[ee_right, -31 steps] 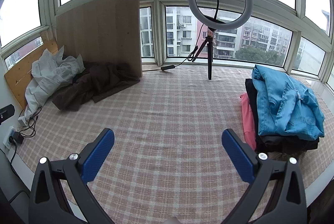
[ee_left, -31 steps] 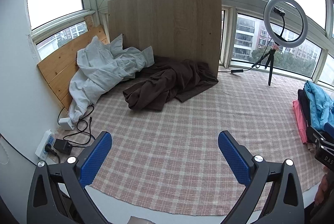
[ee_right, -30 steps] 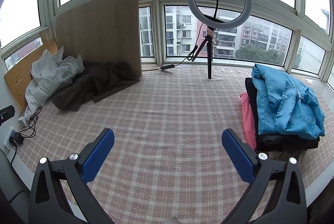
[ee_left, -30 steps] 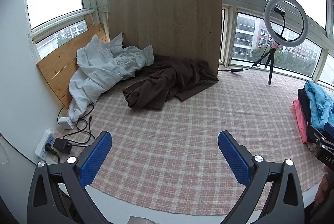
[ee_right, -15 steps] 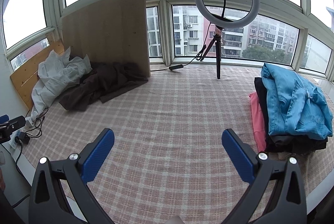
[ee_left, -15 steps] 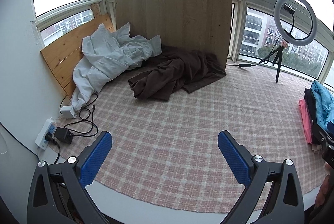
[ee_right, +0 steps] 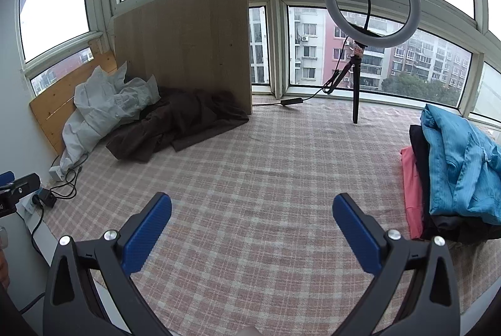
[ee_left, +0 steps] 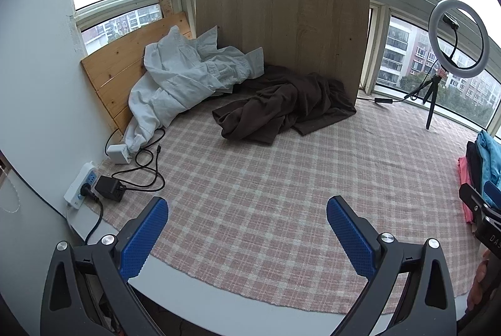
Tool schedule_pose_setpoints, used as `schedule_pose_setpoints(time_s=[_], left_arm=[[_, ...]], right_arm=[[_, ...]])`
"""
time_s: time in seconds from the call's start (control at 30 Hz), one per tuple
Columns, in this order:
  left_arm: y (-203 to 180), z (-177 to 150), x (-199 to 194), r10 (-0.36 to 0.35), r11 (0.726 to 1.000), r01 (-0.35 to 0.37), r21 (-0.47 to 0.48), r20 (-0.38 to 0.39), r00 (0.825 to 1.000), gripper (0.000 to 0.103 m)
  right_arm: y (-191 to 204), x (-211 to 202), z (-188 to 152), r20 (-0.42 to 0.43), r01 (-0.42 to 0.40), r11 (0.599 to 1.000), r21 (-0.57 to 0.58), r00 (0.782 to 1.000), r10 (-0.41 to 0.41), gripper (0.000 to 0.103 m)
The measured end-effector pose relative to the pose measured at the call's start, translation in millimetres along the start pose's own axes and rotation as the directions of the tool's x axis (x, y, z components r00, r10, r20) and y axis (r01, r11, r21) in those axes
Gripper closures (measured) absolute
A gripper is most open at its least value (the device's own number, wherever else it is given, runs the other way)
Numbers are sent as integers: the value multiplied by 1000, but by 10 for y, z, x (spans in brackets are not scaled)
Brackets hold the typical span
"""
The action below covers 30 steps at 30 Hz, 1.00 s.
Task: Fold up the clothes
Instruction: 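Move both grippers toward the brown fleece top by the wooden board, then grasp the brown fleece top with the right gripper and pull it out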
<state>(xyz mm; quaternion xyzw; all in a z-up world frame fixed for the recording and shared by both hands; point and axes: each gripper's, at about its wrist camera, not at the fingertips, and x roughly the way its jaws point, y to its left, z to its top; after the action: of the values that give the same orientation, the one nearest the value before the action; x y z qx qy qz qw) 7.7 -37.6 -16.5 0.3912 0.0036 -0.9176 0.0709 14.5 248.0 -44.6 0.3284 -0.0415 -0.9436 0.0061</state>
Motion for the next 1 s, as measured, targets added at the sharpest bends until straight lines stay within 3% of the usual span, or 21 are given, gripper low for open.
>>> schedule_pose_setpoints(time_s=[0.17, 0.53, 0.63, 0.83, 1.0], left_arm=[[128, 19, 66, 15, 1000, -15, 5, -8, 1000, 3], [473, 118, 272, 14, 1000, -14, 12, -26, 1000, 6], [716, 285, 393, 24, 1000, -23, 17, -18, 1000, 6], [1352, 811, 631, 34, 999, -33, -23, 52, 998, 5], [1719, 1144, 985, 17, 1000, -16, -21, 50, 999, 5]], right_arm=[[75, 81, 2, -21, -59, 998, 21, 998, 60, 0], [396, 337, 65, -60, -72, 997, 14, 996, 73, 0], [553, 501, 169, -79, -105, 994, 19, 991, 107, 0], [1067, 1019, 686, -56, -86, 996, -37, 995, 84, 0], [1399, 1664, 1218, -23, -48, 999, -8, 999, 48, 0]])
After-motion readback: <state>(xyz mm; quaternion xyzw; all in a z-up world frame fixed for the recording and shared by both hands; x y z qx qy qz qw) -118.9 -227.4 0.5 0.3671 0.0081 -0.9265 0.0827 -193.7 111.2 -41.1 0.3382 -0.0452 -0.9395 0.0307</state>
